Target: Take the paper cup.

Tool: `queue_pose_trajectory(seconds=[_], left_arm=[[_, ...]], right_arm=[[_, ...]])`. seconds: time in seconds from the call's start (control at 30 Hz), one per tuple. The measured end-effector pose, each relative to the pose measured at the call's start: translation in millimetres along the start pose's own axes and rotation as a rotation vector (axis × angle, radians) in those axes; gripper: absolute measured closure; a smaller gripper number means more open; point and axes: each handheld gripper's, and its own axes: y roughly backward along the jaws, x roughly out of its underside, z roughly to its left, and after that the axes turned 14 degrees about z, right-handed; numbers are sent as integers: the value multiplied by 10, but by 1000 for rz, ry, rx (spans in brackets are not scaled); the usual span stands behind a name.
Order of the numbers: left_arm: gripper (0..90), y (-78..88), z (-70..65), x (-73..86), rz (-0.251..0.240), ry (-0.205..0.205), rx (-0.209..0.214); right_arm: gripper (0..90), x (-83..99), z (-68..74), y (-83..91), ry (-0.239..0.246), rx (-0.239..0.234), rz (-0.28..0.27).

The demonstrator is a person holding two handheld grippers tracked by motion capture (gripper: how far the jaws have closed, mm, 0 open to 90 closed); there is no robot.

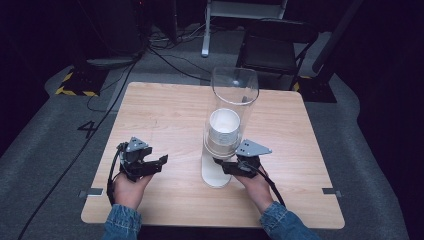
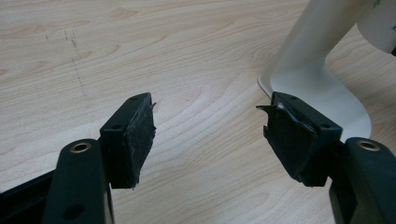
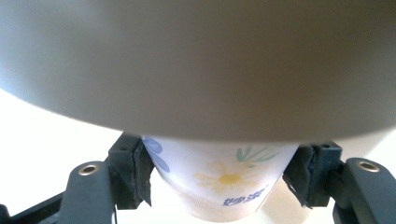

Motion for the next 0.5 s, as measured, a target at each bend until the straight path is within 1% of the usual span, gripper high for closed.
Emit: queue_pose_trajectory(seconds=[0.1,0.2,0.23,0.27,0.3,0.5], left_arm=[[328,-3,-1,-1,2,0,1],[329,-6,-6,-4,0,1,1],[328,-6,-6,-4,0,1,1],[328,-6,-6,-4,0,1,2],[329,-6,-6,-4,0,1,2],[328,1,9,0,4,-4,1]], right_arm=[[346,3,10,-8,-15,-8,-3],[349,20,24,-37,-52,-57,-10],[350,30,25,-50,-73,-84,-10],[350,30,25,-50,-73,-84,-10],[350,38,27,-60,-83,-88,-15],[351,53,26,-65,-64,-75,-20]])
